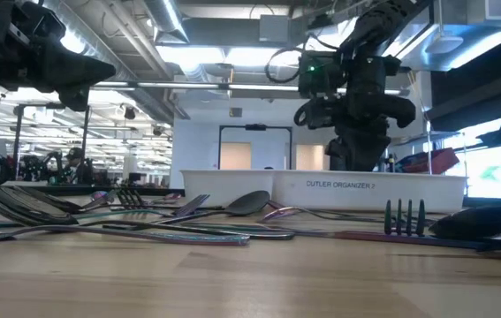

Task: Sort silverware
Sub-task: Put the black spoon into the tray organizer

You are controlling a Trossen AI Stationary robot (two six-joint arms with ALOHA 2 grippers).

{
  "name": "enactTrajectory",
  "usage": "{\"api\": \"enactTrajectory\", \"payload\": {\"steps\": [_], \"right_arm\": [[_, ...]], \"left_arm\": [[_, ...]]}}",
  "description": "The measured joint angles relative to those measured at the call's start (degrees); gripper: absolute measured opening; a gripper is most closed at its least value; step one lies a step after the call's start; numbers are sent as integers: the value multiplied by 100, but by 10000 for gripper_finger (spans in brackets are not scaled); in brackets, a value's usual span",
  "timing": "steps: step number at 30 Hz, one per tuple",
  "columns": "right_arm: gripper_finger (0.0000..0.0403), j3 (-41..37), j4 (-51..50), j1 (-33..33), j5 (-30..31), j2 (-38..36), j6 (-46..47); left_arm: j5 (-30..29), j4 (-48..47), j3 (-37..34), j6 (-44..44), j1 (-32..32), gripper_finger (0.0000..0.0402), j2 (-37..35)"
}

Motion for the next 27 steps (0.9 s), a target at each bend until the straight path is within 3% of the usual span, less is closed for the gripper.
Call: {"api": "enactTrajectory", "payload": {"steps": [7, 18, 27], "right_arm": [[100, 0, 87, 294, 486, 0, -298], [77, 0, 318, 335, 1060, 0, -291], [58, 84, 317, 350, 1108, 0, -285]], "left_arm": [[0, 0, -1, -2, 1, 0, 1], [0, -2, -2, -2, 0, 0, 2], [0, -1, 0, 0, 2, 0, 2]]}}
